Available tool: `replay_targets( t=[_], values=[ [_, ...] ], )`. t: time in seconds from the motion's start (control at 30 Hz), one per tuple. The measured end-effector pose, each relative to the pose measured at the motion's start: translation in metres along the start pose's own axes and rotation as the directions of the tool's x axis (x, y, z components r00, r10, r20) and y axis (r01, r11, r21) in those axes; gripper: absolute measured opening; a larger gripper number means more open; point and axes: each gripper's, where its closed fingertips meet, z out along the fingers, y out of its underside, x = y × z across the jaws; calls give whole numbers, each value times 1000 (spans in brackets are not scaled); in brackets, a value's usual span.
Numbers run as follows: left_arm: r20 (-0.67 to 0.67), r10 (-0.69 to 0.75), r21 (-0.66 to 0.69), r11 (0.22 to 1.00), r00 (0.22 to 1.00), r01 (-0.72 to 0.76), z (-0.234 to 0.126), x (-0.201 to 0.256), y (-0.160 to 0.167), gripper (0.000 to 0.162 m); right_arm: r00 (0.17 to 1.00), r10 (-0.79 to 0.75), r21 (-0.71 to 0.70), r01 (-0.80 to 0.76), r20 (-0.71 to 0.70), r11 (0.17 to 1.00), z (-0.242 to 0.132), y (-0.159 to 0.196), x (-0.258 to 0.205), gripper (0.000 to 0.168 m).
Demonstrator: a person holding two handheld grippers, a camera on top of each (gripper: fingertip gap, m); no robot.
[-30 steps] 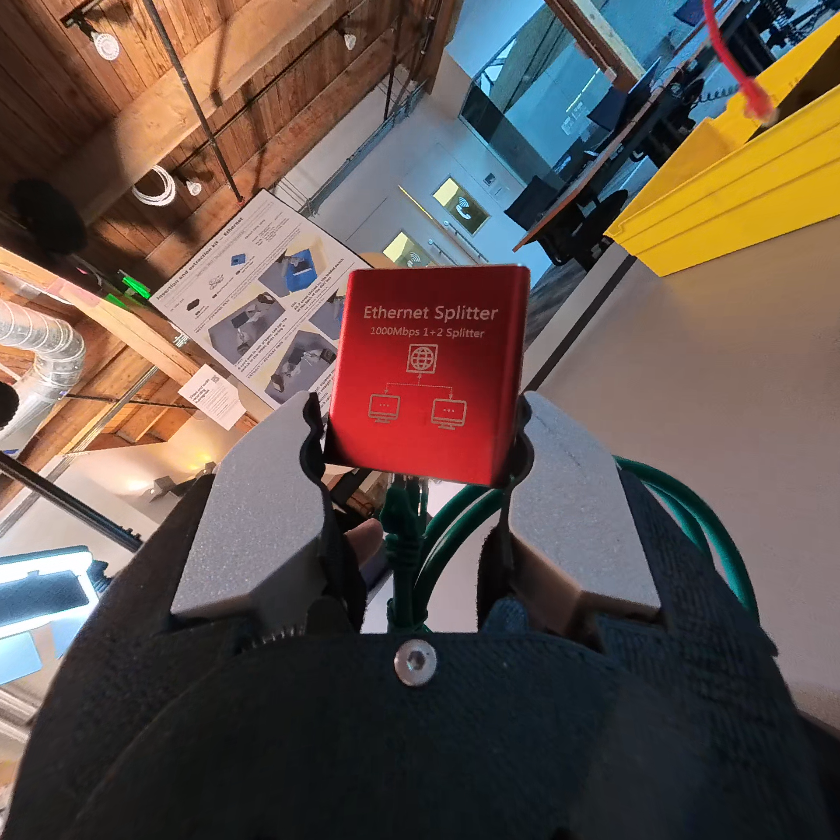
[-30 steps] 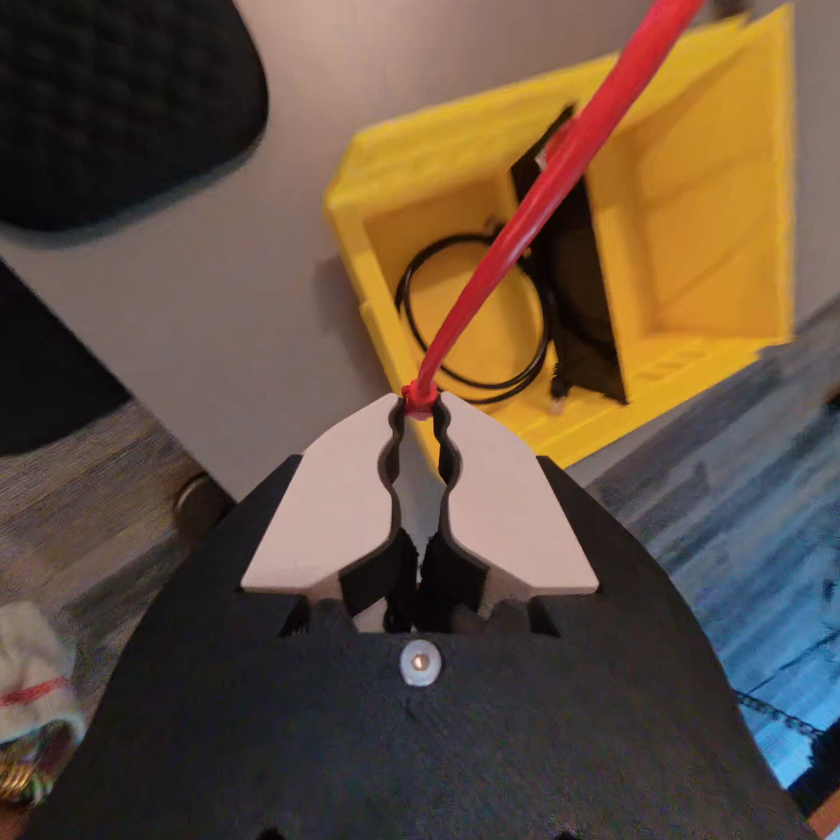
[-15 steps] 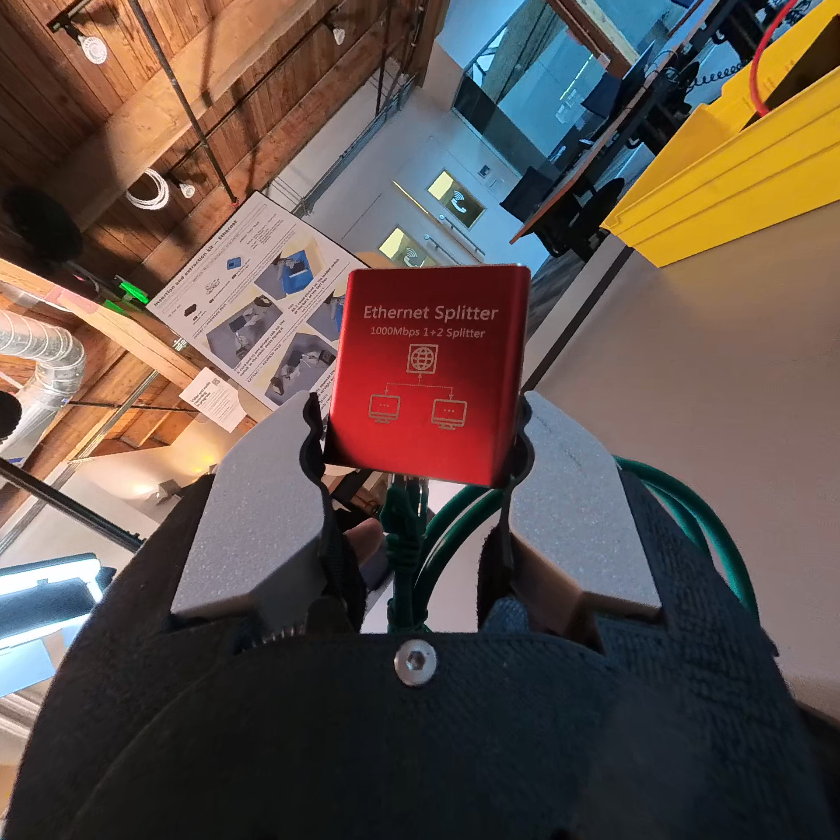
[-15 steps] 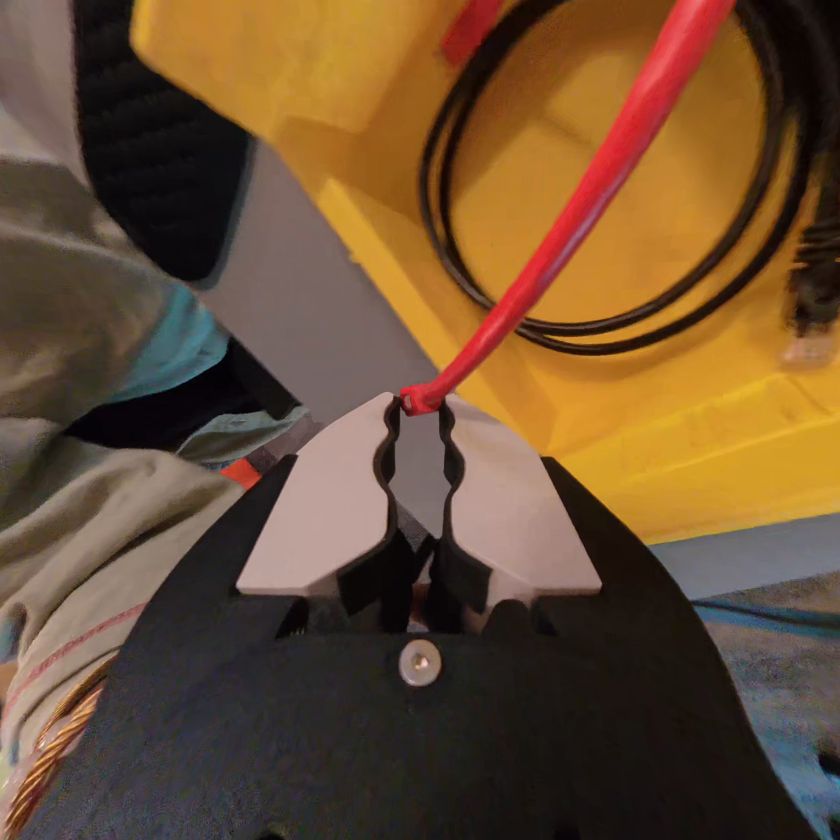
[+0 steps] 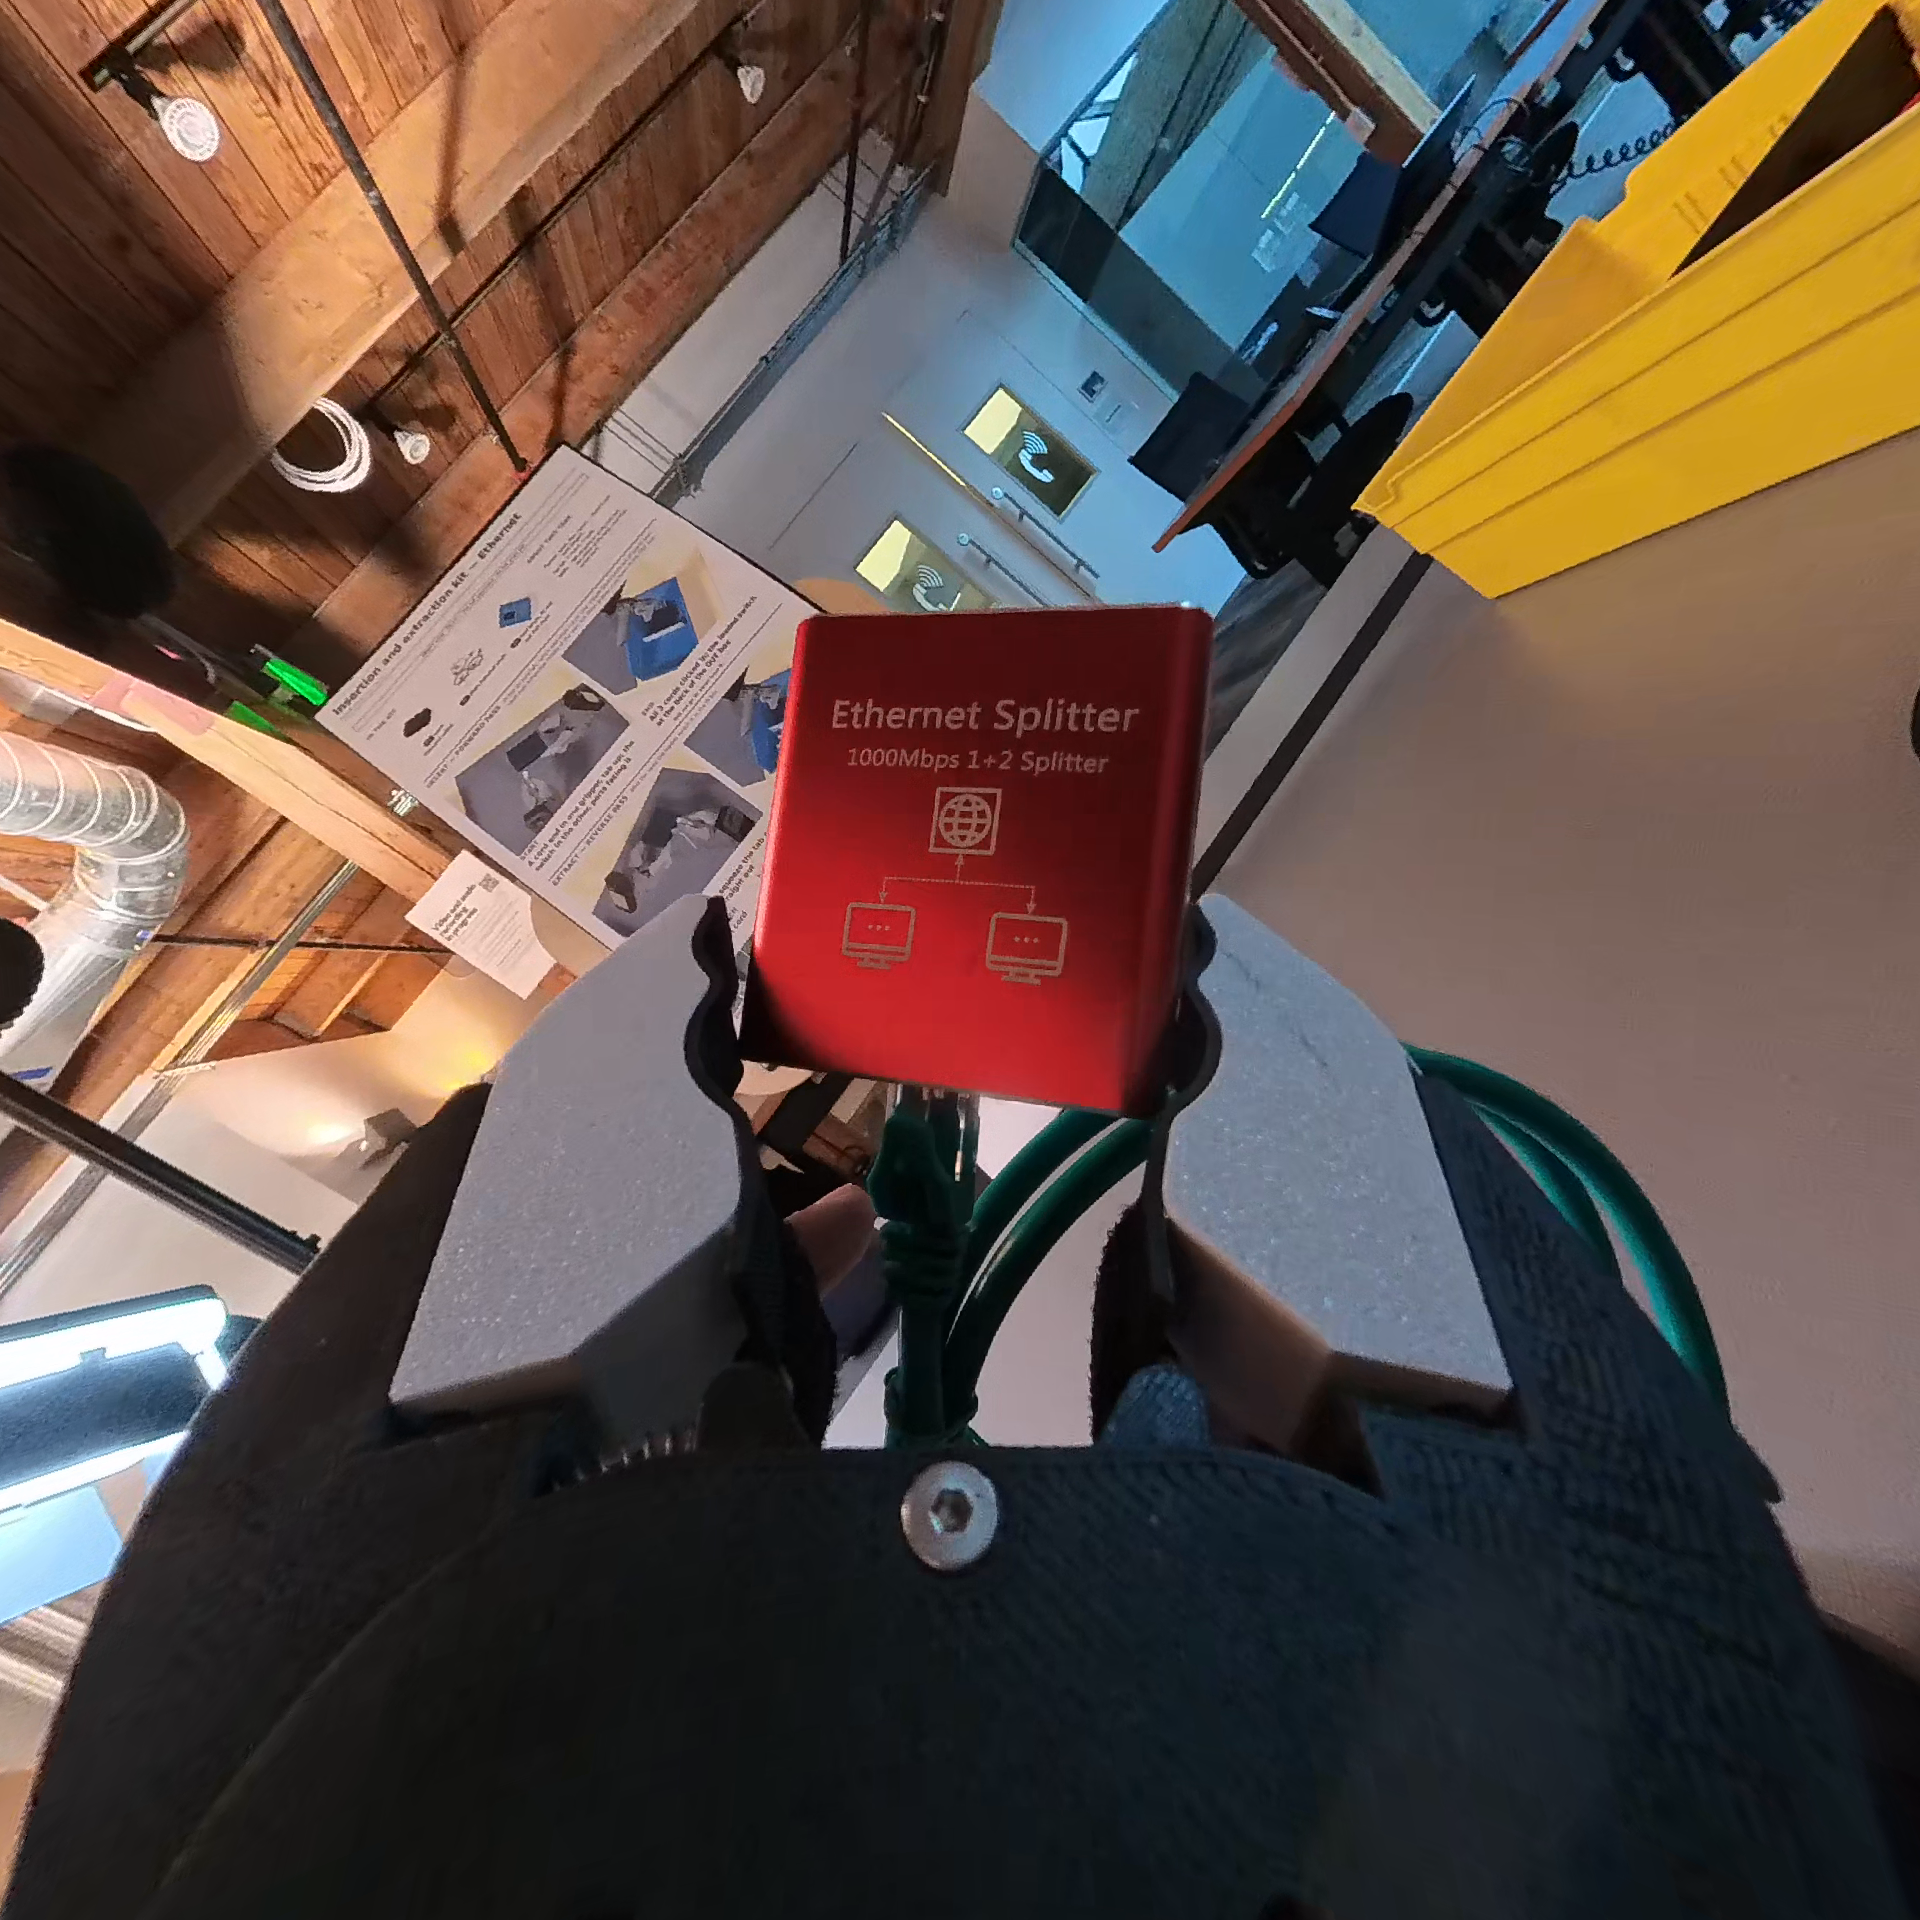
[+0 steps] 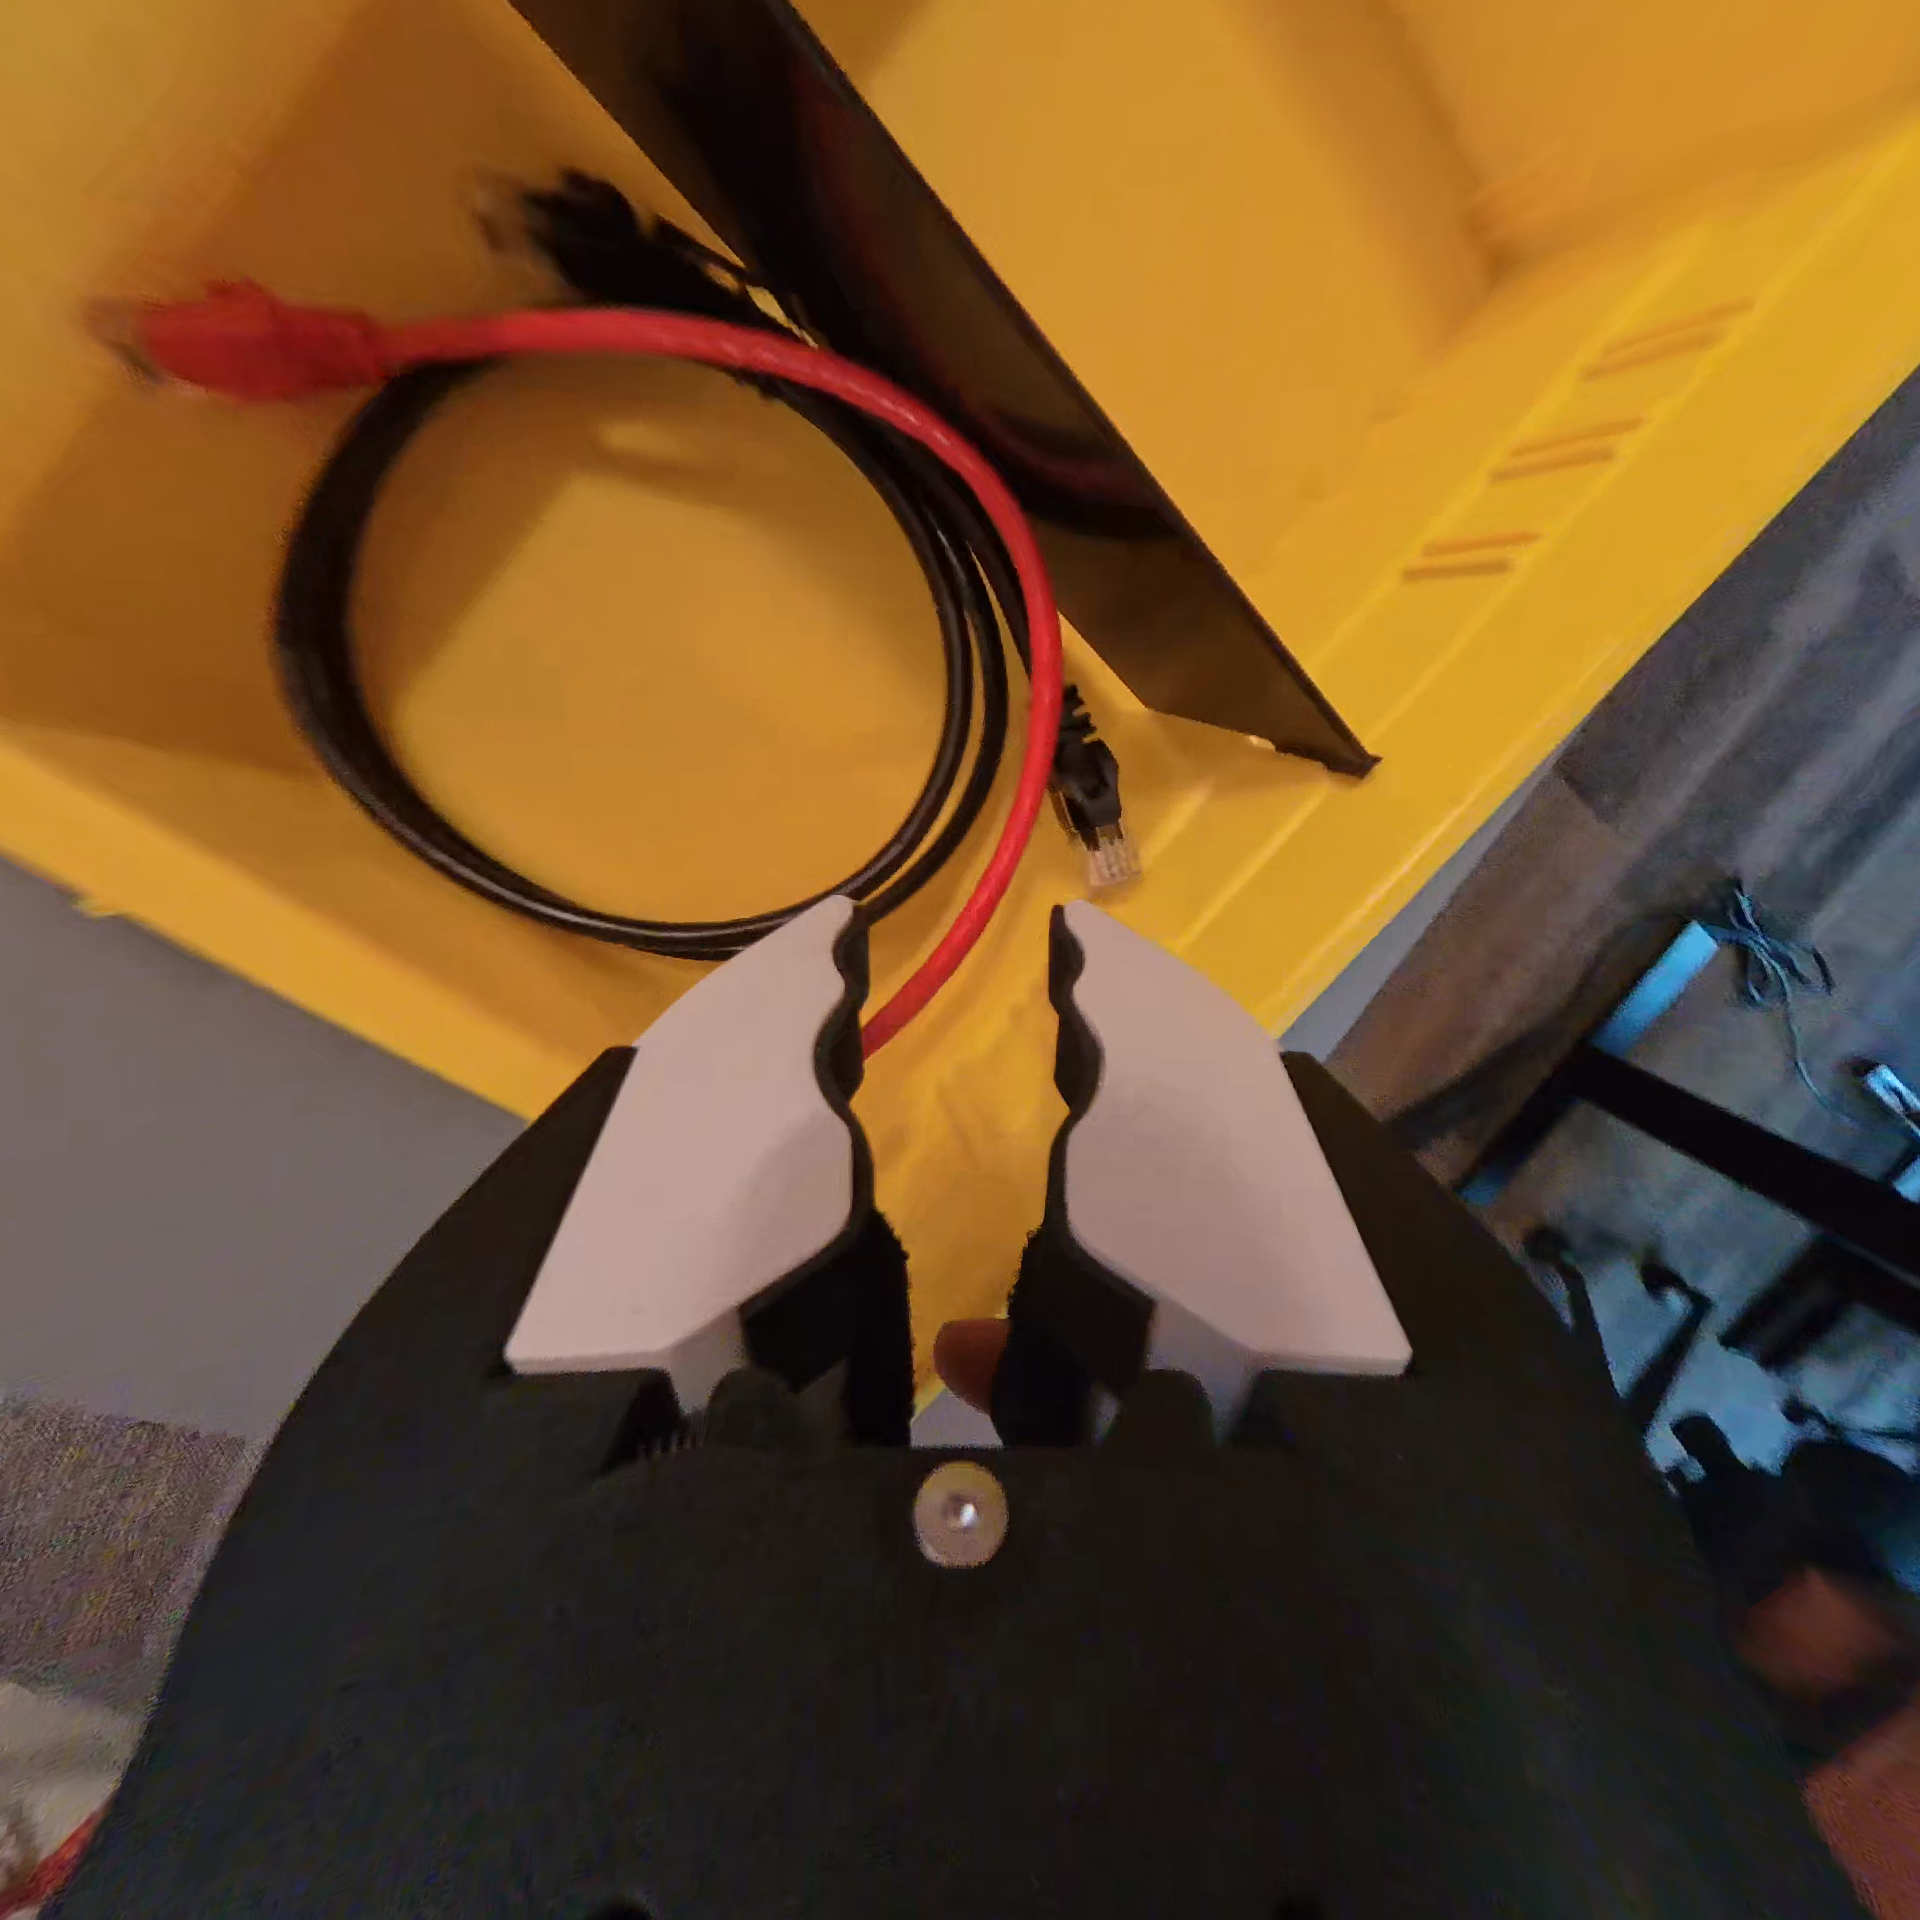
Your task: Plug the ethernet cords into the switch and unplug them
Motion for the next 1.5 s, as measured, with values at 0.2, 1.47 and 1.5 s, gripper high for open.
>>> replay_targets(
  t=[0.2,1.47,1.5],
  values=[
    [3,1,-1,1000,1000,-1,-1,-1,-1,81,987,-83,-113,68,-138,991,22,2,11,11],
    [-26,1,22,1000,1000,-1,1,9,-5,81,856,514,552,-459,62,697,-16,-35,9,11],
    [-28,3,22,1000,1000,-2,2,9,-5,81,840,533,571,-489,103,660,-9,-37,9,10]
  ],
)
